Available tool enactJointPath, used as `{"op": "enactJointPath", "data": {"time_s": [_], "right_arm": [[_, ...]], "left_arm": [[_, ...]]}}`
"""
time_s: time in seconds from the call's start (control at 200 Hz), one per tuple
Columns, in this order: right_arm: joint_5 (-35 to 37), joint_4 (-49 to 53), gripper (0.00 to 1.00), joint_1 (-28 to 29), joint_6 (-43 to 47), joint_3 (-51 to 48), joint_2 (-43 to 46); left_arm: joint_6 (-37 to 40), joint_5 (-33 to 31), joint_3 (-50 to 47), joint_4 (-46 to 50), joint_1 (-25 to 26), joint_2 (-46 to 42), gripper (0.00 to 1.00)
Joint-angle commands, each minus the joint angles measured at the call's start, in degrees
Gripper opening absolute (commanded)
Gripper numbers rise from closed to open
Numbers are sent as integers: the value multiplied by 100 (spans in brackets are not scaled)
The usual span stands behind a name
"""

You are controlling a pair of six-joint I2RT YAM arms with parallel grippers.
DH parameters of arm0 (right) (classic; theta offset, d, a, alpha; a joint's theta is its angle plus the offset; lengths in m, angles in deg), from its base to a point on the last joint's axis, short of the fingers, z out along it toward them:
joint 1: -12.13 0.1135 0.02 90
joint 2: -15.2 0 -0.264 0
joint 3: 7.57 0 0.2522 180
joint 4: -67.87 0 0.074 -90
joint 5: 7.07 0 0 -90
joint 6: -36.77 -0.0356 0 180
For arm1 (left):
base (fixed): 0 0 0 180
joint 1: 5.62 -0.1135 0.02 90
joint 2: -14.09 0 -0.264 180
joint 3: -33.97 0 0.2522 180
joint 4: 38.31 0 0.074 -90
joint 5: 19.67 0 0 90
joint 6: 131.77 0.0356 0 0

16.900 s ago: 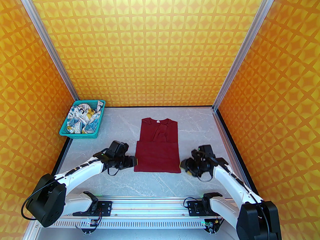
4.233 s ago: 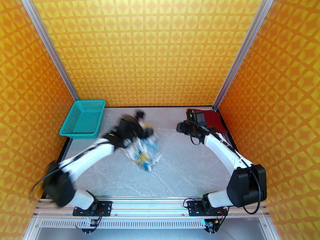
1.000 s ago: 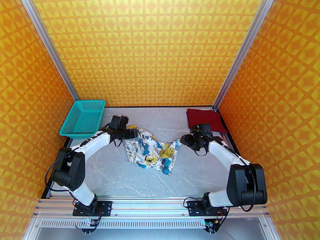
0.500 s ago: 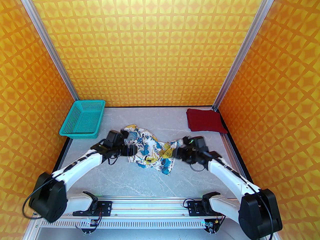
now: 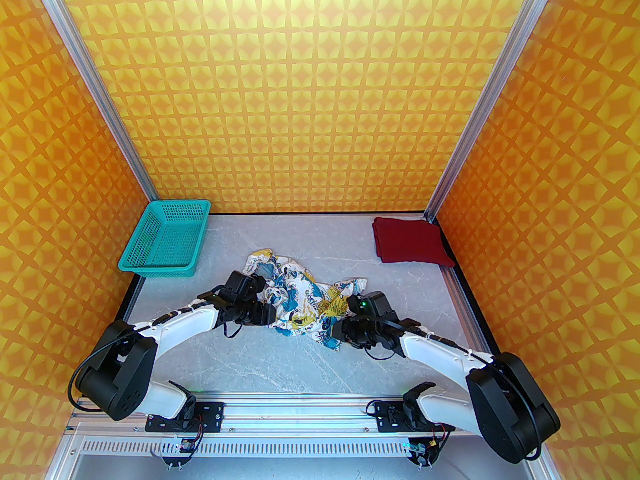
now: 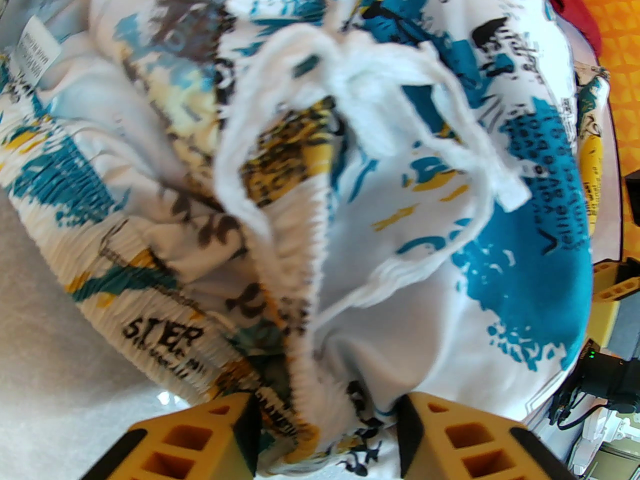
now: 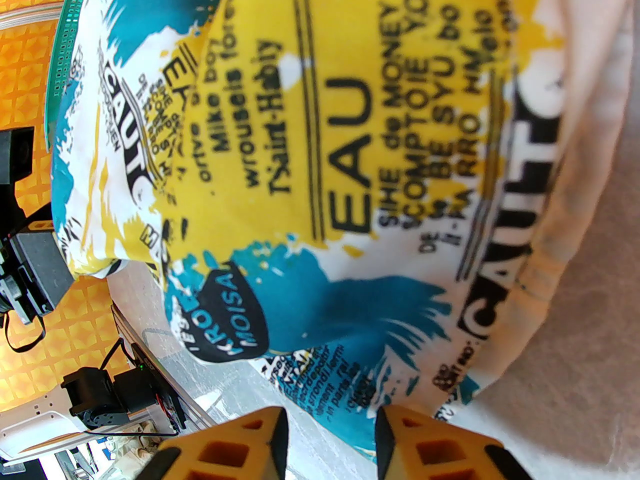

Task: Fold and stack the mixed laundry pile

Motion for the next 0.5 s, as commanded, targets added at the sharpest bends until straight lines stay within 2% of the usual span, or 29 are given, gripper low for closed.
{"op": "enactJointPath", "data": {"time_s": [0.0, 0.06, 0.125, 0.18, 0.32, 0.495], "right_arm": [[-21, -237, 34, 45, -167, -127, -97], [6, -103, 35, 45, -142, -188, -16], [128, 237, 41, 47, -48, -246, 221], [193, 483, 43, 47, -4, -305, 497], [190, 544, 41, 56, -73, -427, 949], [17, -64, 38, 125, -276, -373, 514]], "left_arm": [[-124, 252, -144, -169, 86, -155, 48], [-144, 251, -237, -152, 95, -224, 49], [-144, 251, -342, -144, 95, -315, 51], [-164, 252, -399, -156, 102, -367, 51], [-158, 277, -453, -257, 125, -365, 44], [-152, 379, -416, -378, 141, -283, 37]]}}
